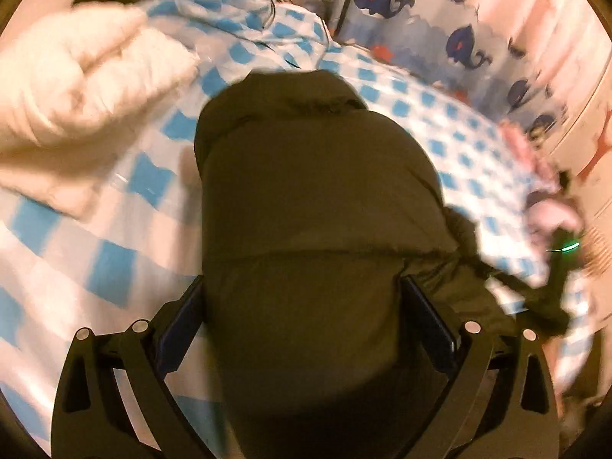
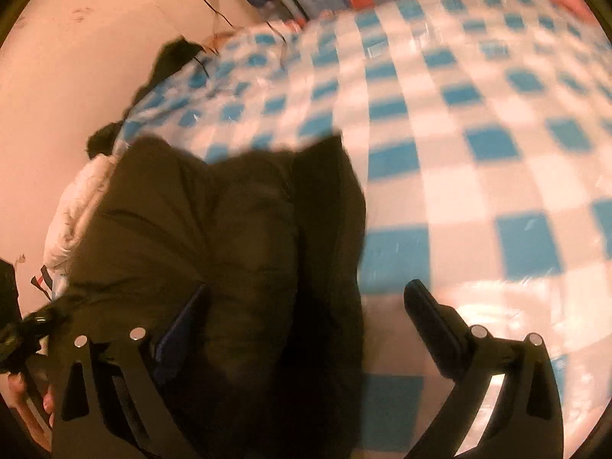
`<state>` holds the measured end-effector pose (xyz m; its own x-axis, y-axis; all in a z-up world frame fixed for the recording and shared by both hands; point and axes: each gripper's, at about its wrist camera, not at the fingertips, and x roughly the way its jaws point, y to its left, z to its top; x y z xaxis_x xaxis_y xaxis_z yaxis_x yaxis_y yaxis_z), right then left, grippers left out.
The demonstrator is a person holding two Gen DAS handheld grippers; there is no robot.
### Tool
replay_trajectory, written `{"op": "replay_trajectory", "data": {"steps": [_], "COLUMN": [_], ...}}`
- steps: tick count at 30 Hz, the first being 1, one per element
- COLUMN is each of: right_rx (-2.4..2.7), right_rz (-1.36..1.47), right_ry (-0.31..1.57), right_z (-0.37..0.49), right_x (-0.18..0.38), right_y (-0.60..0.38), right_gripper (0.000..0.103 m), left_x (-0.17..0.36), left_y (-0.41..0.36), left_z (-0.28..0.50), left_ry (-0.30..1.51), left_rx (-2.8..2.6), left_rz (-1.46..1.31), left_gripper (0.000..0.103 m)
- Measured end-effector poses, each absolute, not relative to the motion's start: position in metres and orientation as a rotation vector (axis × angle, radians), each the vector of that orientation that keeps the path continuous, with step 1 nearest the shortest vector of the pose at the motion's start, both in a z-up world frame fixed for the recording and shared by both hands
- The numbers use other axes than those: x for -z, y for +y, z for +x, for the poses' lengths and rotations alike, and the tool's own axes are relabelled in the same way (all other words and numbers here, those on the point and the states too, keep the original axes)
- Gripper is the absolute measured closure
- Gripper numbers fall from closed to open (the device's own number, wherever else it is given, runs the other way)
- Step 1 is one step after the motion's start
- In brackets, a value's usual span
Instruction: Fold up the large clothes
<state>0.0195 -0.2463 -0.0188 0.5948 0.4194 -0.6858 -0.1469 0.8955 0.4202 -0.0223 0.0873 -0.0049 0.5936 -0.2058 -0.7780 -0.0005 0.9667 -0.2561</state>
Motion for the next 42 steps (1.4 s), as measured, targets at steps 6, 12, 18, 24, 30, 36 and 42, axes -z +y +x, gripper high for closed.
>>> {"op": "replay_trajectory", "data": {"steps": [6,12,18,24,30,36,42], "right_rx": [-0.494,-0.408,-0.435,-0.394,-0.3,-0.416,-0.466], "right_rz": [0.189,0.063,0.119,0.157,0.355,0.298,0.021], "right_ry": [0.712,0.982,0.868,0.765,1.059,0.803,0.955], "right_z": [0.012,0.014,-0.005,0.038,0.099,0.024,-0.018], "right_x": [-0.035,0.043,0.007,-0.029,0.081,0.012,0.041], "right_y": [-0.192,-0.178,-0.19,-0.183,-0.221,-0.24,-0.196], "right_gripper": [0.006,0.006,0.006,0.006,0.006,0.006,0.006], "left_x": [0.005,-0.04,-0.017,0.001,0.002,0.002,-0.006], "left_y": [0.091,0.143,0.099,0.072,0.07,0.071,0.081], "left_z": [-0.035,-0.05,-0.018,-0.013,-0.011,-0.014,-0.022], "left_ry": [0.947,0.702,0.799,0.835,0.841,0.856,0.839], "left_rx": [0.166,0.134,0.211,0.203,0.257,0.236,0.246], "left_rz": [-0.198,-0.411,-0.294,-0.188,-0.218,-0.225,-0.303], "left_gripper": [0.009,0.009,0.009,0.008,0.009,0.008,0.008]}}
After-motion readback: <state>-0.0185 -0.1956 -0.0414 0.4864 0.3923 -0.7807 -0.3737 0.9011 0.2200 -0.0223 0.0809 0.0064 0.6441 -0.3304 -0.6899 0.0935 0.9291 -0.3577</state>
